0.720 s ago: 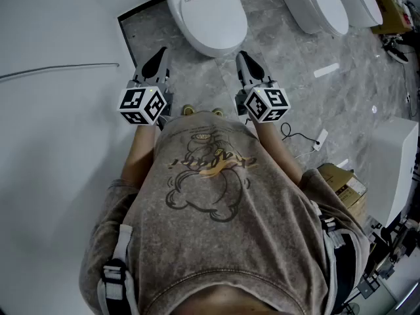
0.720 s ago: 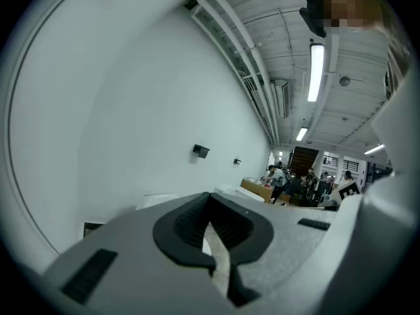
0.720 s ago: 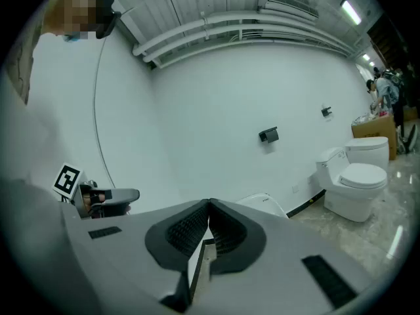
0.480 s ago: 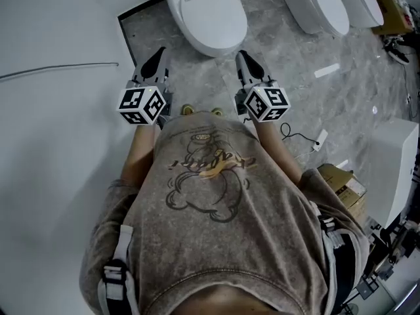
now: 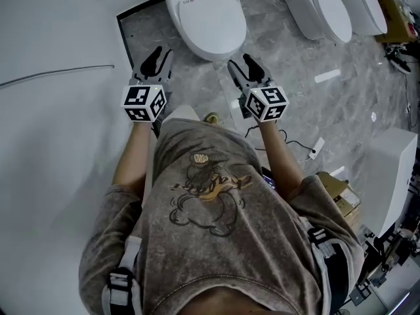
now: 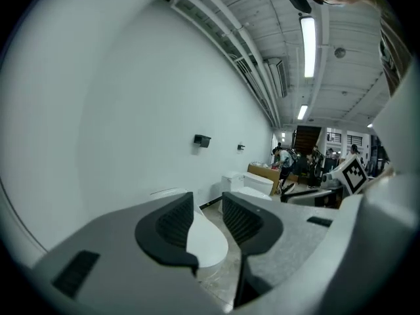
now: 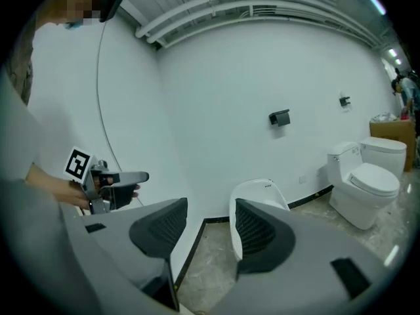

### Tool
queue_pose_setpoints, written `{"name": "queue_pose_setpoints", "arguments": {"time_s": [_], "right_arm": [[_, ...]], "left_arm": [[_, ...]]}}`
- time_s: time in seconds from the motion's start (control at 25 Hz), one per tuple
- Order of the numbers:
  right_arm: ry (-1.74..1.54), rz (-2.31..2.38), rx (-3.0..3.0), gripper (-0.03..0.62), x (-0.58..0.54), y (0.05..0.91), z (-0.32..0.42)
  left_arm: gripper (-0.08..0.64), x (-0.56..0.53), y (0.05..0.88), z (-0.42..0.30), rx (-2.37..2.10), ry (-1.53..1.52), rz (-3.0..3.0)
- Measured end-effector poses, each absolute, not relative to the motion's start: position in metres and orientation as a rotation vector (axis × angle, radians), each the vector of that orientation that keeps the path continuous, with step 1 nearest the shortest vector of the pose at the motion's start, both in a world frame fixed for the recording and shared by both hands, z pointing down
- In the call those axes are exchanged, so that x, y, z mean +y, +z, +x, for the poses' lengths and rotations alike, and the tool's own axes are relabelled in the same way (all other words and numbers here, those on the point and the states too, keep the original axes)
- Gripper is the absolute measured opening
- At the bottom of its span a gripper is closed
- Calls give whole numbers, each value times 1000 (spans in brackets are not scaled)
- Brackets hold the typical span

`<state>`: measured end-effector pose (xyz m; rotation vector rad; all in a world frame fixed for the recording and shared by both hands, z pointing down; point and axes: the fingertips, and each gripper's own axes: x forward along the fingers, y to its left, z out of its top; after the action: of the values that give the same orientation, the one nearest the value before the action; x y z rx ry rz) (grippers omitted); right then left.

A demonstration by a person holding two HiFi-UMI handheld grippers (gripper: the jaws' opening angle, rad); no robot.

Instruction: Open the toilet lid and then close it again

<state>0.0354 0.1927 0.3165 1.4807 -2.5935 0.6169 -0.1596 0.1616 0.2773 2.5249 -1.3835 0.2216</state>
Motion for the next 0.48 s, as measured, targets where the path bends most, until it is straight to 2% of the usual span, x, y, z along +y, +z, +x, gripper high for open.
{"name": "queue_pose_setpoints", "arguments": {"time_s": [0.08,0.24,0.48], "right_arm": [[587,1428,-2555,244,180,337,36],[526,1344,-2468,264,150,393,33],[496,1280,-2352,268,98,506,32]], "left_arm": [[188,146,299,-152,-1369,288,2540],[259,111,360,-138,-1300,453,2565],[293,62,484,-117,-1182,596,2568]]}}
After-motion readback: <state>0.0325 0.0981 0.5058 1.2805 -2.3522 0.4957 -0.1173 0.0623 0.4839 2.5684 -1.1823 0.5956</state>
